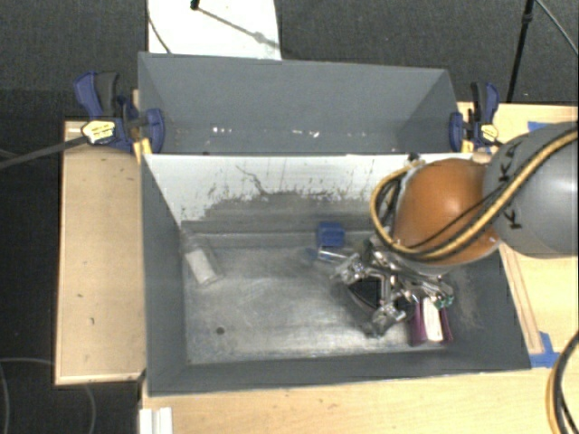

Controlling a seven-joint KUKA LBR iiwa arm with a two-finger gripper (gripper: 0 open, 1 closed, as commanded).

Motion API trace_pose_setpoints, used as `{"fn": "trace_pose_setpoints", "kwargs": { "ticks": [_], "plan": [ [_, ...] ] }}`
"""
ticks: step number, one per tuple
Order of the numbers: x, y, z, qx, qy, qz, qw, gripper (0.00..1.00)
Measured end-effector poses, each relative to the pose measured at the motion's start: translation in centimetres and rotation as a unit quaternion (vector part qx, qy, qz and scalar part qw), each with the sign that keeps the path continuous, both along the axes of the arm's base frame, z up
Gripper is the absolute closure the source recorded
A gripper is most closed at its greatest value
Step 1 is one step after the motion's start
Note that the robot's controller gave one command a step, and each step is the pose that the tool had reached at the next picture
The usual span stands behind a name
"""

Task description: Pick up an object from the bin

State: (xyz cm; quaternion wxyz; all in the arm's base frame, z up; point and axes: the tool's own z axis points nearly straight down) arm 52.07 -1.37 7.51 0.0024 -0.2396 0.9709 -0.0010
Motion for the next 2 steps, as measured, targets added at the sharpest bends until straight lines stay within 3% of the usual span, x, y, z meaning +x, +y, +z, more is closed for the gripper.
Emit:
{"fn": "trace_pose_setpoints", "kwargs": {
  "ticks": [1, 2],
  "plan": [
    [6.1, -5.1, -0.3, 0.001, 0.0034, 0.081, 0.9967, 0.00],
    [5.8, -10.8, 0.8, 0.000, -0.0011, 0.122, 0.9925, 0.00]
  ]
}}
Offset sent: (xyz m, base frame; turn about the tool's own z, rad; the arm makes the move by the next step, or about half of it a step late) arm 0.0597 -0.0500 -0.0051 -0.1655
